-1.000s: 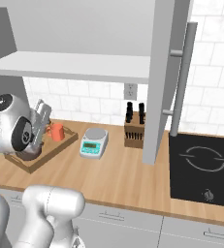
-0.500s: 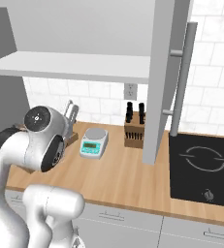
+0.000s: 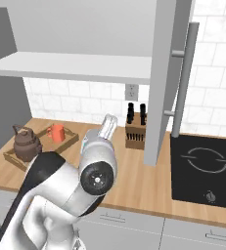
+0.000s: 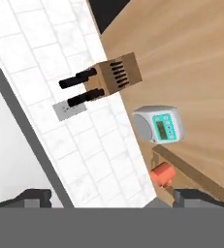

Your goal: Pick the kettle from the counter and place it on the tray. Then pick the mug from the cabinet and place it on the tray. Then close the cabinet doors.

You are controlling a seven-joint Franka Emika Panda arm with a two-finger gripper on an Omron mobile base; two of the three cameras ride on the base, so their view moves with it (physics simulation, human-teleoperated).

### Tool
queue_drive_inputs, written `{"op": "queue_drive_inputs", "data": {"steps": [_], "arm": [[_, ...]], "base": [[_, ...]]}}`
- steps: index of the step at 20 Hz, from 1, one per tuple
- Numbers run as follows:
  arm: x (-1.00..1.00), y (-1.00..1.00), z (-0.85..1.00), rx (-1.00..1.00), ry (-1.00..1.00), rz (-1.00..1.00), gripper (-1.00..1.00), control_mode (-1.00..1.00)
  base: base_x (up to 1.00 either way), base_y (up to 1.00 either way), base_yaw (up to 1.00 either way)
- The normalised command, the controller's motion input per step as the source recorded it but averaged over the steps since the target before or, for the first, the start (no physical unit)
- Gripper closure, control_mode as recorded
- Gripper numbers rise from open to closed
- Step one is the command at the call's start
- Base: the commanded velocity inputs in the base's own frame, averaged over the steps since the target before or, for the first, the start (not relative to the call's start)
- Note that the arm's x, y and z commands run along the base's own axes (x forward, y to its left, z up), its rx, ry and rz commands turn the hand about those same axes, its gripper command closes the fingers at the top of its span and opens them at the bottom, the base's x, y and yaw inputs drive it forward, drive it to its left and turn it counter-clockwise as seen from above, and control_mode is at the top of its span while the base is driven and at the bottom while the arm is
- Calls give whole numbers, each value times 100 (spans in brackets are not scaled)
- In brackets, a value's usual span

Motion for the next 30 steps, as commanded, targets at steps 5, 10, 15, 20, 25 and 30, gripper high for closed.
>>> {"op": "queue_drive_inputs", "data": {"steps": [5,10,15,20,25,30], "arm": [[-42,-32,-34,22,-43,-3,-100,-100],[2,-33,-42,20,-17,0,-100,-100],[49,-45,-33,26,-7,5,-100,-100],[55,-54,-7,29,-5,15,-100,-100],[46,-70,0,21,-6,20,-100,-100],[25,-74,1,4,0,12,-100,-100]], "base": [[0,0,0],[0,0,0],[0,0,0],[0,0,0],[0,0,0],[0,0,0]]}}
